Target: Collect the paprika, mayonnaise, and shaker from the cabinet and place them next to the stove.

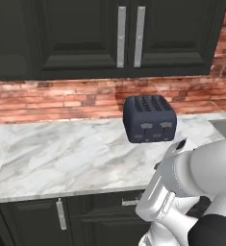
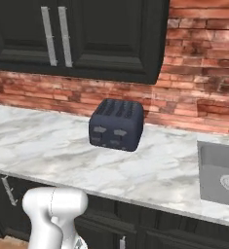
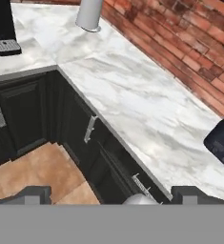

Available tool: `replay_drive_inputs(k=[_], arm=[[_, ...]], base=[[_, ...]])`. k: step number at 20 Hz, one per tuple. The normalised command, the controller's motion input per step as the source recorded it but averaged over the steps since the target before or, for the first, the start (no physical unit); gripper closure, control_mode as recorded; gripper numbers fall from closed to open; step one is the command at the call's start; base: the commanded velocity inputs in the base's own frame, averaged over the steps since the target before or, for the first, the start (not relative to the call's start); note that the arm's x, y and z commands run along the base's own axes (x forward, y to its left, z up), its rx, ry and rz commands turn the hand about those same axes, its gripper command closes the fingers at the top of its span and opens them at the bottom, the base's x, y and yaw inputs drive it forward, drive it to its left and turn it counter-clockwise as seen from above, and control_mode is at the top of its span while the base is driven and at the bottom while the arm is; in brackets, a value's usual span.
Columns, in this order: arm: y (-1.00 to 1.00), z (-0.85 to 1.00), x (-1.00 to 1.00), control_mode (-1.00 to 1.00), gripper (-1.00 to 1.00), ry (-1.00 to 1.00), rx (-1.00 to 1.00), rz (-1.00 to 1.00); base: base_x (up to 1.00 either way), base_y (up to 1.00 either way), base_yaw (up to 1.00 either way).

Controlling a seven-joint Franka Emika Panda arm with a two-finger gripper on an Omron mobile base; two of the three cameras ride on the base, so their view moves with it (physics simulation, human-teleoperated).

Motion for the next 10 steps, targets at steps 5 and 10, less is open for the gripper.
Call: replay_drive_inputs(k=[5,10], arm=[[0.0,0.0,0.0,1.0,-1.0,0.0,0.0,0.0],[0.0,0.0,0.0,1.0,-1.0,0.0,0.0,0.0]], base=[[0.0,0.67,-0.29],[0.14,0.69,0.01]])
